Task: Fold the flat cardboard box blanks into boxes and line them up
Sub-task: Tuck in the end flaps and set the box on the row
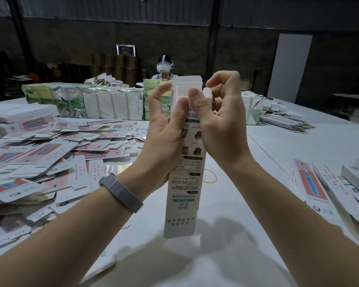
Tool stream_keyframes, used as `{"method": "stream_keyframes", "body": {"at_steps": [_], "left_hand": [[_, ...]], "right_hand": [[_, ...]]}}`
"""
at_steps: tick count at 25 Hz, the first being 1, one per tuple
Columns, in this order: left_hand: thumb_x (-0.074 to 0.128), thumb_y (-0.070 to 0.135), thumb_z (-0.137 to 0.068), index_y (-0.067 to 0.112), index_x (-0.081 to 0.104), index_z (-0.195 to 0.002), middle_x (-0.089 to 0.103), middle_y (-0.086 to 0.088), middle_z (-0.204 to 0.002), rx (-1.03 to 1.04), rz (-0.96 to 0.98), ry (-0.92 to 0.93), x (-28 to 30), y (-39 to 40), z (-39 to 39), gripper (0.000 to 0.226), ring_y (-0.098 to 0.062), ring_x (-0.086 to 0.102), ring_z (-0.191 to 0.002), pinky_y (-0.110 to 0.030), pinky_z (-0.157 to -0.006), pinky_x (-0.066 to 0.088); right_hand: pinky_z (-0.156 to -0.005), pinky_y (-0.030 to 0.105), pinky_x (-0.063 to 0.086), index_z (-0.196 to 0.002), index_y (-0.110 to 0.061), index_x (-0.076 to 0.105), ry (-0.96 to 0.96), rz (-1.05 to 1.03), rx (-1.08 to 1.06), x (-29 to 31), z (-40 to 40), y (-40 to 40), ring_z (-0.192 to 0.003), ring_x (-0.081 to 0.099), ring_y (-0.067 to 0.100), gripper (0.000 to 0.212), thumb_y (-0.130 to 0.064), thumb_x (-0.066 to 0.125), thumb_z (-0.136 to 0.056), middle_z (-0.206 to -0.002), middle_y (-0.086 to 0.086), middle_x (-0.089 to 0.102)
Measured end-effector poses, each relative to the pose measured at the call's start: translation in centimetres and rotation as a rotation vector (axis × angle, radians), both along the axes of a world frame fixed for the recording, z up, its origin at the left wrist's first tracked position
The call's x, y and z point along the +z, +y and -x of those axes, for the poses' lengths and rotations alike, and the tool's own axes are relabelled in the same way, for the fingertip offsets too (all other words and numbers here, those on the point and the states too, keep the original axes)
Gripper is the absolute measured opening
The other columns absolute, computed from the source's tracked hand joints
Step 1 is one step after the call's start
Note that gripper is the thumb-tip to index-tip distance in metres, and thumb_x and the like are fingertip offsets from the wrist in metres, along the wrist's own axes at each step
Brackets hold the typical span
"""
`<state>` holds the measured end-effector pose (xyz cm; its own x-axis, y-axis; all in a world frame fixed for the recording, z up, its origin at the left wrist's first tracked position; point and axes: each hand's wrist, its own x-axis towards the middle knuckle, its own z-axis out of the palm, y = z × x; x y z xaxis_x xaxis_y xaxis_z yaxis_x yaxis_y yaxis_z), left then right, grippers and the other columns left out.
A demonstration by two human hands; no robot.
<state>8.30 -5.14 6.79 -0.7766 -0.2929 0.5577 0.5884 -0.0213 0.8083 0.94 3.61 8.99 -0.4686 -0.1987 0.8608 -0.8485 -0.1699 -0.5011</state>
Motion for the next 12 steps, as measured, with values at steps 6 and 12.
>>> {"method": "stream_keyframes", "body": {"at_steps": [6, 12], "left_hand": [[0.042, 0.037, -0.102, 0.034, 0.037, -0.13, 0.076, -0.007, -0.1, -0.006, -0.14, 0.062, 0.6, 0.8, -0.2, 0.029, -0.023, 0.073, -0.081, -0.038, -0.062, 0.062], [0.035, 0.033, -0.109, 0.019, 0.041, -0.128, 0.071, -0.017, -0.113, 0.065, -0.149, 0.066, 0.9, 1.2, -0.4, 0.024, -0.029, 0.073, -0.092, -0.045, -0.075, 0.063]], "right_hand": [[-0.071, 0.045, 0.057, -0.112, -0.02, 0.053, -0.179, 0.052, 0.182, -0.5, 0.0, -0.2, -0.078, 0.064, 0.027, 0.021, -0.028, 0.056, -0.093, -0.083, 0.014, 0.056], [-0.086, 0.06, 0.052, -0.122, -0.018, 0.06, -0.229, 0.057, 0.262, -0.9, -0.4, -0.5, -0.099, 0.062, 0.043, 0.031, -0.026, 0.054, -0.093, -0.109, 0.024, 0.061]]}}
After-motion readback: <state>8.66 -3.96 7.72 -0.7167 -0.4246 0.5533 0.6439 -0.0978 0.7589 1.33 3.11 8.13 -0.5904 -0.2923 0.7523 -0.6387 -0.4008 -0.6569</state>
